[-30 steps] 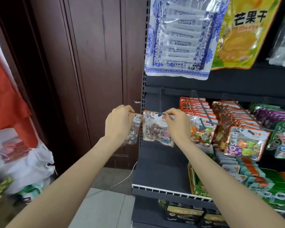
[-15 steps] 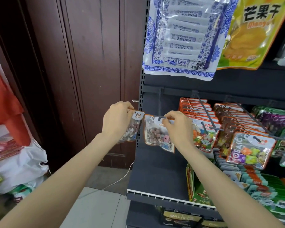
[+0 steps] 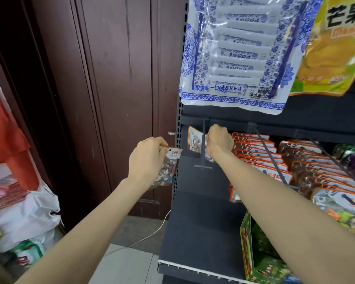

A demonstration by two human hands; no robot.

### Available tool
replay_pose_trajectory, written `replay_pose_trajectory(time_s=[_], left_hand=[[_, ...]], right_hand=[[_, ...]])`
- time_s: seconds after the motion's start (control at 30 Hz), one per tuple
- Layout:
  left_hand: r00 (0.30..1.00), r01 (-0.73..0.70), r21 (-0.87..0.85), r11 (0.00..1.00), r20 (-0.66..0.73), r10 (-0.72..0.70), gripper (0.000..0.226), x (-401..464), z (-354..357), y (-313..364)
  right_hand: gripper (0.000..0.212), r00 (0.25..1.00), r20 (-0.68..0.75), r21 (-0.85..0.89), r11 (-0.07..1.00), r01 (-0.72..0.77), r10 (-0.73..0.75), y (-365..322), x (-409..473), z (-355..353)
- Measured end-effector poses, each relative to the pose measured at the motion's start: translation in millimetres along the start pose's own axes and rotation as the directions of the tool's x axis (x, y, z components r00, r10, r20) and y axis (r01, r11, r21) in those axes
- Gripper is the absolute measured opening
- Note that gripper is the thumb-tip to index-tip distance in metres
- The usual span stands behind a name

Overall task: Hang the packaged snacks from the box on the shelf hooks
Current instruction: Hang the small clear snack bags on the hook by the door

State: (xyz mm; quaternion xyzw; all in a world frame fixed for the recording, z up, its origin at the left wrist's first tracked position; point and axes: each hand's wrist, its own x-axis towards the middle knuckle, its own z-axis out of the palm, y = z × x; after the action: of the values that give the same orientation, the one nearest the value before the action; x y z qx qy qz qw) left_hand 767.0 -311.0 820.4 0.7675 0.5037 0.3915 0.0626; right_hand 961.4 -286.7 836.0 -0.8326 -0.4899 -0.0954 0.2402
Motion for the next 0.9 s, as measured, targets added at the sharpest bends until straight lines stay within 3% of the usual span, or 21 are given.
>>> replay_pose_trajectory(time_s=[0.13, 0.23, 0.37, 0.47, 0.67, 0.77, 0.9], left_hand=[[1.0, -0.011, -0.027, 1.0, 0.024, 0.011, 0.011, 4.2, 2.2, -1.4], [0.999, -0.003, -0.063, 0.998, 0.046, 0.006, 0.009, 2.3, 1.7, -0.7], [0.993, 0.027, -0.113, 0.993, 0.119, -0.013, 0.008, -7.0, -2.2, -2.8], [0.98, 0.017, -0.176, 0.984, 0.196, 0.018, 0.007, -16.9, -7.4, -6.3], [0.95, 0.068, -0.42, 0.905, 0.305, 0.07, 0.004, -42.3, -12.0, 0.8], [0.954, 0.116, -0.537, 0.835, 0.294, 0.057, 0.004, -48.9, -6.4, 13.1], [0.967, 0.137, -0.572, 0.808, 0.255, 0.016, 0.006, -47.6, 1.9, 25.6]], right_hand=[[0.023, 1.0, -0.019, 0.057, 0.998, 0.008, -0.007, 2.3, 15.2, 13.2], [0.031, 1.0, 0.019, 0.224, 0.974, 0.011, -0.016, 6.1, 17.4, 18.3], [0.036, 0.984, -0.018, 0.305, 0.937, 0.172, -0.175, 15.0, -14.7, 5.1], [0.039, 0.982, -0.058, 0.419, 0.888, 0.189, -0.182, 26.7, -54.7, -13.8], [0.021, 0.957, 0.159, 0.735, 0.676, 0.049, -0.242, 45.2, -129.3, -30.5], [0.012, 0.961, 0.116, 0.753, 0.654, 0.08, -0.252, 47.6, -143.0, -39.2], [0.012, 0.979, 0.01, 0.708, 0.693, 0.138, -0.204, 45.3, -143.6, -47.7]])
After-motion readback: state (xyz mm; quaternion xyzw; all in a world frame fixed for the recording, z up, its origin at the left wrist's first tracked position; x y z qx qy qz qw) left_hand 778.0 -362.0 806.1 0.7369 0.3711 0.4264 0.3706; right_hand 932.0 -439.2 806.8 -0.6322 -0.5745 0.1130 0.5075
